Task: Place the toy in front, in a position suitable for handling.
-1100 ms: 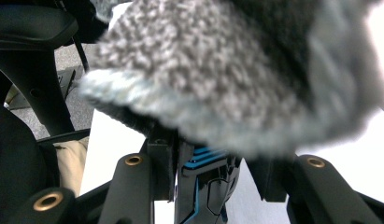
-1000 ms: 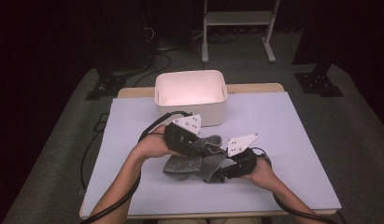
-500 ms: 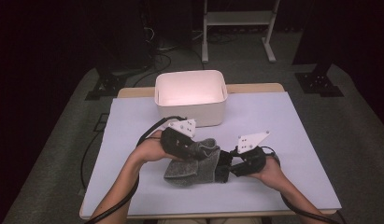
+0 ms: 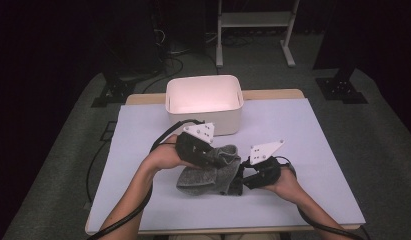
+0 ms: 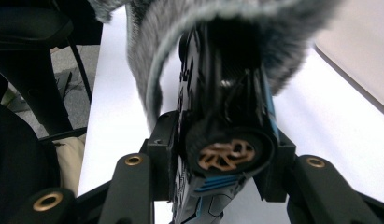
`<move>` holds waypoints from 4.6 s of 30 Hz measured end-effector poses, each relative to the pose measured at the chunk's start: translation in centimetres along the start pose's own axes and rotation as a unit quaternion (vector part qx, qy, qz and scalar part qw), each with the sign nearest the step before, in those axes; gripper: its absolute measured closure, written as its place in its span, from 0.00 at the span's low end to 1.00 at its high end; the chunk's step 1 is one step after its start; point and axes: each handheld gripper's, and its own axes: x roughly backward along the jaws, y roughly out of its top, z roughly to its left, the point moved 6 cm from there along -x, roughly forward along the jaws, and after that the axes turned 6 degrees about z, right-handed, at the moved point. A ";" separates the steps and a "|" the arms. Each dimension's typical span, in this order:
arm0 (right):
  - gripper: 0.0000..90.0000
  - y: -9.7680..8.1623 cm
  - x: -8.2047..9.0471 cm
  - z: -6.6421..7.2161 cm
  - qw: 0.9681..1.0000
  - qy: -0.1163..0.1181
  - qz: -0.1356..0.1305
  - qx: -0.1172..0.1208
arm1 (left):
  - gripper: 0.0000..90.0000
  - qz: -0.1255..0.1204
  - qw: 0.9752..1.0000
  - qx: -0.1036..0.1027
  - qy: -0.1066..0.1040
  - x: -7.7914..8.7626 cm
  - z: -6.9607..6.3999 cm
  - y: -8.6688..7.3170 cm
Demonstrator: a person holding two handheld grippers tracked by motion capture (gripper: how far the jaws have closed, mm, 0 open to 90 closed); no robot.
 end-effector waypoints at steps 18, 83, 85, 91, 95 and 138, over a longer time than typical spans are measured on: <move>0.62 -0.9 1.1 -0.1 1.000 -0.007 -0.003 -0.008 | 0.85 0.010 0.999 0.039 -0.013 -2.1 0.1 -3.5; 0.62 -10.5 5.0 0.8 0.995 -0.029 0.078 -0.046 | 0.85 0.085 0.995 -0.013 -0.052 -10.5 -0.7 0.5; 0.59 -10.3 4.9 0.8 0.994 -0.027 0.093 -0.043 | 0.85 0.087 0.995 -0.013 -0.052 -10.5 -0.6 0.6; 0.49 -9.9 4.8 0.7 0.992 -0.032 0.118 -0.032 | 0.85 0.073 0.996 -0.011 -0.057 -10.2 -0.6 0.6; 0.48 -9.3 4.6 0.4 0.991 -0.045 0.125 -0.024 | 0.85 0.065 0.996 -0.006 -0.055 -9.7 -0.6 0.3; 0.60 -0.6 -8.2 -0.6 0.992 0.043 0.115 0.031 | 0.80 0.084 0.994 0.062 0.022 -2.3 0.1 -8.3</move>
